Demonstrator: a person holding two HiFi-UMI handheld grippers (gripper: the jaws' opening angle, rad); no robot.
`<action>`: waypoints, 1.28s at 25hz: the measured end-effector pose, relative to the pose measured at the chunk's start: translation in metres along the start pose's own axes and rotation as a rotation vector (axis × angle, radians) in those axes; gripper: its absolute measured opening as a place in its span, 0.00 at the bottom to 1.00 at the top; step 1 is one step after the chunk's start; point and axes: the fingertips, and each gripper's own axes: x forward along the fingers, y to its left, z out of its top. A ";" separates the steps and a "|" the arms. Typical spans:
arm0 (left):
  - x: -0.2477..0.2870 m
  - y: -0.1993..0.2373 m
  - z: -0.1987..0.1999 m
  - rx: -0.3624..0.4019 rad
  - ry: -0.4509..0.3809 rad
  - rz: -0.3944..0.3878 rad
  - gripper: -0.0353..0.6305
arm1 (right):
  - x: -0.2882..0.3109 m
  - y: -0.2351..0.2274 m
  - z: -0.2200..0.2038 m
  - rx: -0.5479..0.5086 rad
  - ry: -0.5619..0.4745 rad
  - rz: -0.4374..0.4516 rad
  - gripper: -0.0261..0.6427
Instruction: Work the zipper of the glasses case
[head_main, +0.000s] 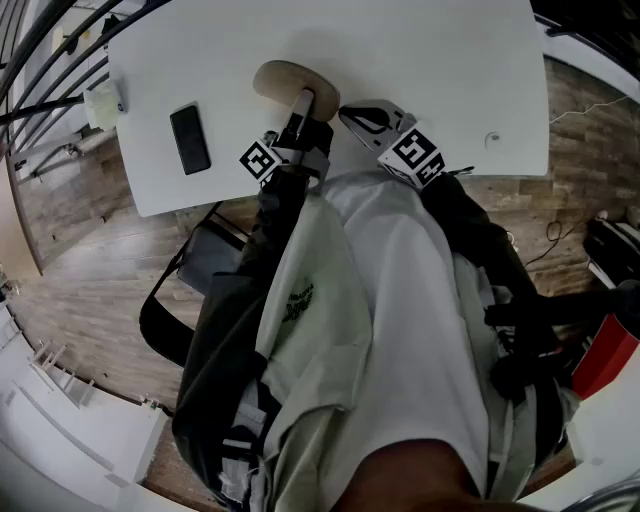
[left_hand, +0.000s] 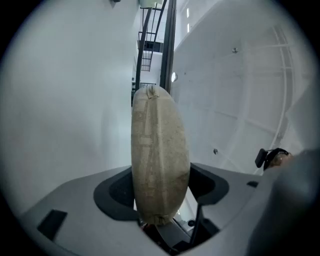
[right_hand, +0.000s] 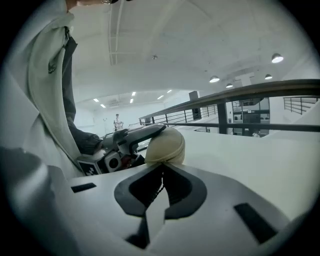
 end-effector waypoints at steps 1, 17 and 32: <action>0.001 -0.001 -0.002 0.013 0.015 -0.001 0.52 | -0.002 -0.001 0.001 -0.005 0.003 -0.013 0.04; -0.003 -0.014 -0.027 0.023 0.185 0.016 0.48 | -0.018 -0.022 0.010 -0.007 -0.026 -0.087 0.03; -0.016 -0.020 -0.076 0.149 0.585 0.023 0.48 | -0.028 -0.022 0.013 -0.125 0.021 0.087 0.03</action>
